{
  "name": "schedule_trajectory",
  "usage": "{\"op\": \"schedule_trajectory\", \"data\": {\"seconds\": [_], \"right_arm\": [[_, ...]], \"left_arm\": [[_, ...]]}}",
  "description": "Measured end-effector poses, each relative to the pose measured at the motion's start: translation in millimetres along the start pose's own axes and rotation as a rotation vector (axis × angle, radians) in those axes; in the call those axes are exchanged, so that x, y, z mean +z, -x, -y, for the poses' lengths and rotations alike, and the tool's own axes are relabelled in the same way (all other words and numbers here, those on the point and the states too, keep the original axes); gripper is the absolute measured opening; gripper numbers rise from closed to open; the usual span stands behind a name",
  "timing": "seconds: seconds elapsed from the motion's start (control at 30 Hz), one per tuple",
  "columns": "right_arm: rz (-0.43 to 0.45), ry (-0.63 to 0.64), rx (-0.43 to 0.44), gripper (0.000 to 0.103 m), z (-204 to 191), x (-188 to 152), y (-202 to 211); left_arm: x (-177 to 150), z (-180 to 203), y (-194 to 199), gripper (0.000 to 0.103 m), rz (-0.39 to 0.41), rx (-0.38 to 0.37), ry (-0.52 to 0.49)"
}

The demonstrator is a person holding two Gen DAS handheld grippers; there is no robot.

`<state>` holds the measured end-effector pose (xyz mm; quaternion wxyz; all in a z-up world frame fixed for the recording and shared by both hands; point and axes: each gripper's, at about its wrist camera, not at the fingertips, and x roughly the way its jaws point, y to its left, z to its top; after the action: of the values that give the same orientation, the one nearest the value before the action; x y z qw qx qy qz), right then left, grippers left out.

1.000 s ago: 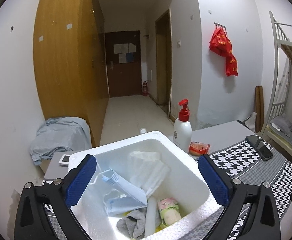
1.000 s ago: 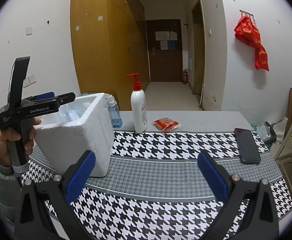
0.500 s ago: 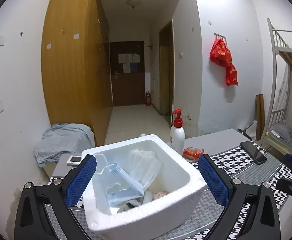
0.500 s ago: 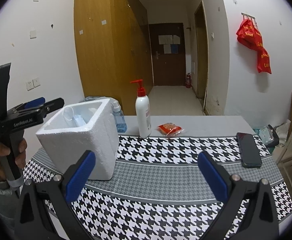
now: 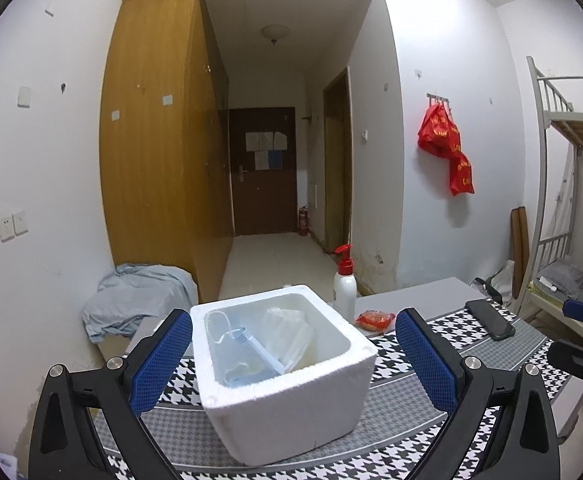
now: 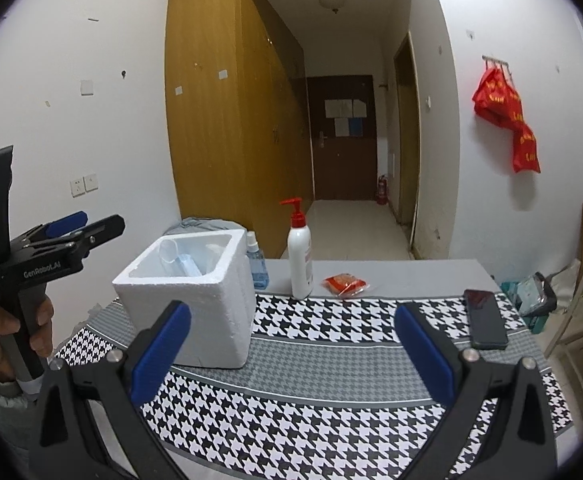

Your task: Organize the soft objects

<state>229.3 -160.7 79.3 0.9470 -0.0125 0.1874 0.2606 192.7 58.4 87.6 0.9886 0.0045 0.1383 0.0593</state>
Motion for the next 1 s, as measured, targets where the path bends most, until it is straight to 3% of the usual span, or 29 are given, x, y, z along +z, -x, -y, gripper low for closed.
{"op": "schedule_trajectory", "data": {"seconds": [0.6, 1.0], "right_arm": [[0.114, 0.027, -0.007, 0.103, -30.0, -8.3, 63.5], [0.16, 0.042, -0.018, 0.103, -42.7, -34.6, 103.6]], "left_arm": [[-19.4, 15.4, 100.4, 0.102, 0.115, -0.025, 0.012], [-43.7, 30.8, 137.2, 0.102, 0.124, -0.017, 0.015]]}}
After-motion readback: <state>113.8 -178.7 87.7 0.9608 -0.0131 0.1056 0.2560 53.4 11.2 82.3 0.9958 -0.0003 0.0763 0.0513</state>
